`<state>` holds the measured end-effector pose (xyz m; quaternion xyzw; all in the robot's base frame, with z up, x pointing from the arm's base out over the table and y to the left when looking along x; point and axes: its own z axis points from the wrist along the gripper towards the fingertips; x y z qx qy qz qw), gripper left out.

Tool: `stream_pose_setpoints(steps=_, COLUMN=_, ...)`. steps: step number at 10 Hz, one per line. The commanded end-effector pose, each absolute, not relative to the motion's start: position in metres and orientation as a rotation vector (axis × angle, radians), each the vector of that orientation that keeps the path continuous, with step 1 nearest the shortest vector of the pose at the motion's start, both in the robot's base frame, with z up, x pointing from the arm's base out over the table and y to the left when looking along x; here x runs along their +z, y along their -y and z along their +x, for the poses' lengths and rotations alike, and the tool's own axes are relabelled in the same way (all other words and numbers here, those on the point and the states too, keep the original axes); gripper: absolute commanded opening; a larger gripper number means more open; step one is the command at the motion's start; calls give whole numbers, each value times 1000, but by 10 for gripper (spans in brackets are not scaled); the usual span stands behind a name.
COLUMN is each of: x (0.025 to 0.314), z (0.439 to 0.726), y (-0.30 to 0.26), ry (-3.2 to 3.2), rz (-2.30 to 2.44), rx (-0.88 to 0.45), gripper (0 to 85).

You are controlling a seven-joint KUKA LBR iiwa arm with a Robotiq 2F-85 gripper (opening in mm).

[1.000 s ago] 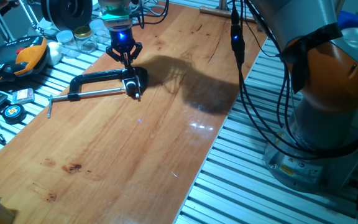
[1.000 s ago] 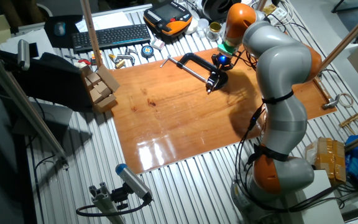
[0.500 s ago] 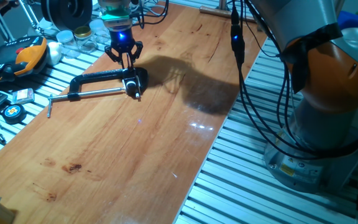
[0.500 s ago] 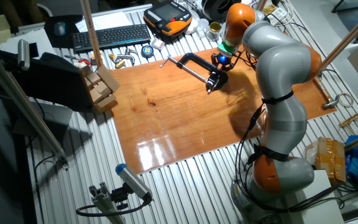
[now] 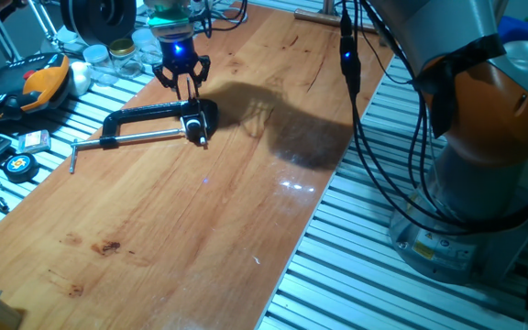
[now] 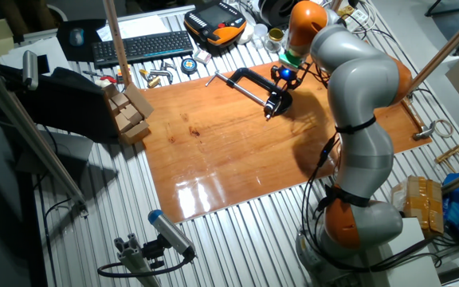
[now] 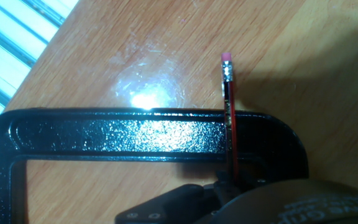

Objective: Insert the pencil into the pencil sharpener

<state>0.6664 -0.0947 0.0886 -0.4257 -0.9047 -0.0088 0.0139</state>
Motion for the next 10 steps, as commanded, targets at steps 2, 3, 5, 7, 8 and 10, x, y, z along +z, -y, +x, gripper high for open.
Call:
stream_pose_setpoints(steps=2, x=95, z=668, y=96, ry=2829, rz=-1297, rx=-32, gripper=340)
stream_pose_setpoints(steps=3, x=98, z=669, y=97, ry=2842, rz=-1279, rx=-35, gripper=340)
stream_pose_setpoints(steps=5, x=105, z=670, y=98, ry=2865, rz=-1232, rx=-47, gripper=0)
stream_pose_setpoints(steps=7, x=111, z=670, y=98, ry=2878, rz=-1206, rx=-49, gripper=0)
stream_pose_setpoints(steps=8, x=114, z=672, y=99, ry=2888, rz=-1190, rx=-38, gripper=0)
stream_pose_setpoints(steps=10, x=123, z=677, y=98, ry=2912, rz=-1140, rx=-48, gripper=0)
